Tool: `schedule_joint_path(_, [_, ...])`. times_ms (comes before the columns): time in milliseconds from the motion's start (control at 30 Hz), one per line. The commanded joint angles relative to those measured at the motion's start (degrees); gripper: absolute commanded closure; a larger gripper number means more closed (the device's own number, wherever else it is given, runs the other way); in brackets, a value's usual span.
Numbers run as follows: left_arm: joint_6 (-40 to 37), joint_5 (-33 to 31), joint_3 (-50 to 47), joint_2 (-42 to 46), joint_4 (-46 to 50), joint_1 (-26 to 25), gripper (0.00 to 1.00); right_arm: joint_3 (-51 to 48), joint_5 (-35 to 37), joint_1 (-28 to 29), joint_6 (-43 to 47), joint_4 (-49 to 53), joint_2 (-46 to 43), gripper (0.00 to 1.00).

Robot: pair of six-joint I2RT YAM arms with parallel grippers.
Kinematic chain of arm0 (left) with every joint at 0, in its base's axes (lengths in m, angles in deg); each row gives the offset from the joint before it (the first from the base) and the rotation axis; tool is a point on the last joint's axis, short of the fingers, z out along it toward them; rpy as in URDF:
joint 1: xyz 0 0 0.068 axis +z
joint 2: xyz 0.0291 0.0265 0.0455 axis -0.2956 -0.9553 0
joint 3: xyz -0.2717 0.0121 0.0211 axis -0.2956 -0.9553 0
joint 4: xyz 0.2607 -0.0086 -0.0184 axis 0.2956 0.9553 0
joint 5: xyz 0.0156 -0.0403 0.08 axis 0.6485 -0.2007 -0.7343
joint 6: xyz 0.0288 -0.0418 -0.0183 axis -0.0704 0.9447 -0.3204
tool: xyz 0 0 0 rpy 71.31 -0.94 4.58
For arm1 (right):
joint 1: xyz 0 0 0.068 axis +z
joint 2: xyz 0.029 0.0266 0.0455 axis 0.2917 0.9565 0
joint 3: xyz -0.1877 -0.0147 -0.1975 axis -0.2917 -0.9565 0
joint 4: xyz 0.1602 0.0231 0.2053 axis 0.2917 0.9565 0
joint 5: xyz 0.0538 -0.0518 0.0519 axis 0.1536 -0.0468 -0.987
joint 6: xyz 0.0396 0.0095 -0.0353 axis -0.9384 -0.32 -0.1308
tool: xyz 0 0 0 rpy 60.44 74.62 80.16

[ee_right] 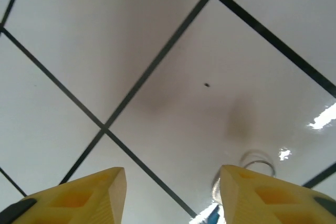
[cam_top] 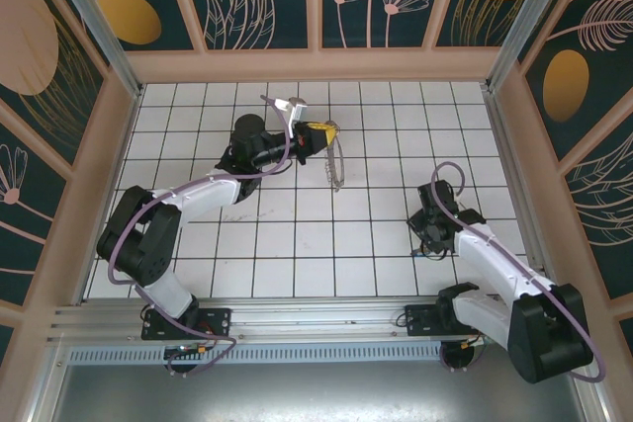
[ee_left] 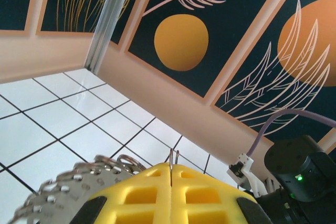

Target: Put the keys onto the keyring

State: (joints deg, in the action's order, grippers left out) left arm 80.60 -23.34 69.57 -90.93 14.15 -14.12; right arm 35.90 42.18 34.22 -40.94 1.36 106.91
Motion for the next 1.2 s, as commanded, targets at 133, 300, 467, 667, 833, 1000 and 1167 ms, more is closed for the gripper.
schedule_joint_path(133, [1.44, 1.07, -0.16, 1.53, -6.10, -0.29, 1.00, -0.98, 1.72, 0.35, -3.71, 4.12, 0.58, 0.47])
schedule_joint_path(300, [1.52, 0.79, -0.15, 1.52, -6.02, -0.33, 1.00, -1.66, 0.37, 0.36, -3.43, 1.63, 3.74, 0.46])
schedule_joint_path(467, [1.69, 0.70, -0.15, 1.83, -5.92, -0.29, 1.00, -1.05, -0.33, 0.31, -2.73, -0.16, 7.51, 0.46])
schedule_joint_path(667, [1.52, 0.08, -2.27, 2.45, -5.84, -0.31, 1.00, -1.14, -2.61, 0.17, -1.10, -4.09, 9.48, 0.55])
schedule_joint_path(833, [1.51, 0.17, -2.17, 2.62, -5.36, -0.33, 1.00, -0.79, -4.58, 0.15, 0.09, -7.31, 9.35, 0.76])
schedule_joint_path(1000, [1.09, 0.18, -1.82, 2.99, -4.28, -0.30, 1.00, 0.87, -5.60, 0.19, 2.34, -11.03, 10.78, 0.98])
schedule_joint_path(1167, [0.55, 0.00, -1.82, 3.93, -3.13, -0.27, 1.00, 4.09, -7.61, 0.19, 5.73, -14.71, 13.97, 1.00])
